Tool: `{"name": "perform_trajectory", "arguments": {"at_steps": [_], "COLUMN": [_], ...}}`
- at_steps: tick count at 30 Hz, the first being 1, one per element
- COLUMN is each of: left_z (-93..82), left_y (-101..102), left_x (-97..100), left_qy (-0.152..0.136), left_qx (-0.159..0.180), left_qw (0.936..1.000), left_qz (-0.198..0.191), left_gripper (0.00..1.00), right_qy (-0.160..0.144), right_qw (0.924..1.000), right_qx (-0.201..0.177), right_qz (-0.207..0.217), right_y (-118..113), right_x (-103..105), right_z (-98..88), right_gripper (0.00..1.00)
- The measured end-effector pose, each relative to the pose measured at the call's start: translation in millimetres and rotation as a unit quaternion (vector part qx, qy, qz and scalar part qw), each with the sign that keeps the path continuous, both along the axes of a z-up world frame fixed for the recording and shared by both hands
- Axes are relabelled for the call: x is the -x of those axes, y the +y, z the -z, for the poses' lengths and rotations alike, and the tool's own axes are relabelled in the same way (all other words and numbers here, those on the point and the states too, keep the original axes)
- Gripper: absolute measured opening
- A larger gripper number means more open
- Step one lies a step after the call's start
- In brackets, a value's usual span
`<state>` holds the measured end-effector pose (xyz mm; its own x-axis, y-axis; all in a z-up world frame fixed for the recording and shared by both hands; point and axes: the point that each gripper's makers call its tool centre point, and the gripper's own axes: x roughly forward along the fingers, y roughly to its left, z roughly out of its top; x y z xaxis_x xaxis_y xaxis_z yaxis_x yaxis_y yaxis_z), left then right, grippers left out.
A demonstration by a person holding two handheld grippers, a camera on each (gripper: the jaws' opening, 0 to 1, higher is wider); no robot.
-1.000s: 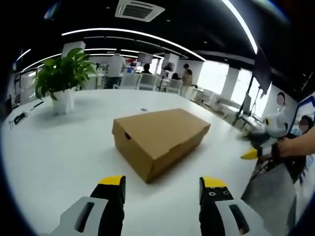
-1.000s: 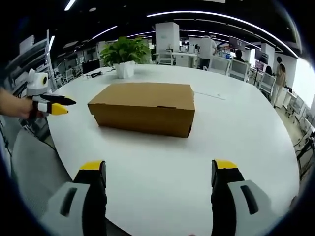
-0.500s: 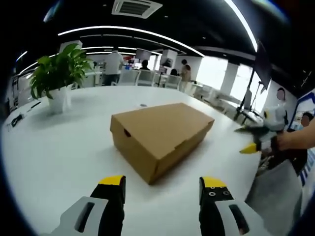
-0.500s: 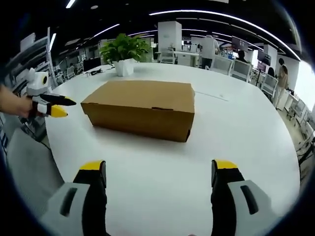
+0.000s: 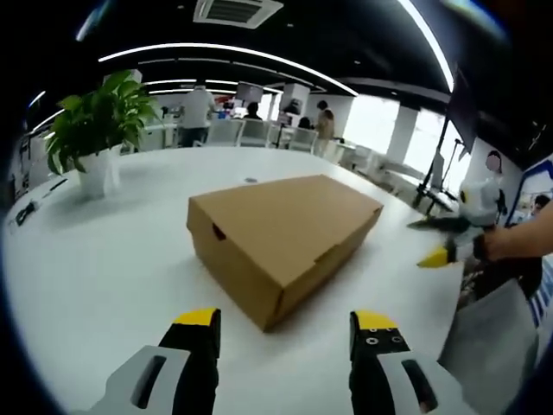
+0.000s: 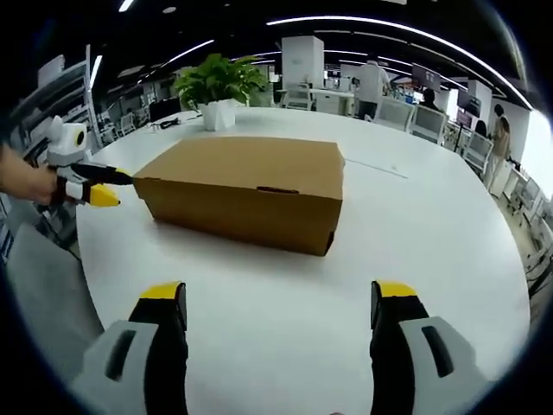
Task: Operate the shoe box by opening the lid, removing the specified soft item, and placing it in the target area until the item is outside and the box remains undamaged.
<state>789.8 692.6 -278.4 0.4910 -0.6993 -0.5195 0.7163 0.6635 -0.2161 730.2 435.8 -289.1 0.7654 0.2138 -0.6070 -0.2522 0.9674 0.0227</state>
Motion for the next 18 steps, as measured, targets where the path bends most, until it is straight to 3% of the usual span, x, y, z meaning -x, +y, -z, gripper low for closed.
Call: {"name": "perform_trajectory", "arguments": {"at_steps": [18], "left_z": [16.6], "left_y": [-3], "left_x": [-13.9], "left_qy": [0.006], "left_qx": [-0.004], "left_qw": [1.0], "left_qz": [-0.005], "left_gripper": [0.6], "right_qy": [0.006], "right_qw": [0.9999], "right_qx": [0.001], "right_qz": [-0.009], "right_y": [-5], "right_x": [-27], "right_z": [17.8], "right_gripper": [0.82]}}
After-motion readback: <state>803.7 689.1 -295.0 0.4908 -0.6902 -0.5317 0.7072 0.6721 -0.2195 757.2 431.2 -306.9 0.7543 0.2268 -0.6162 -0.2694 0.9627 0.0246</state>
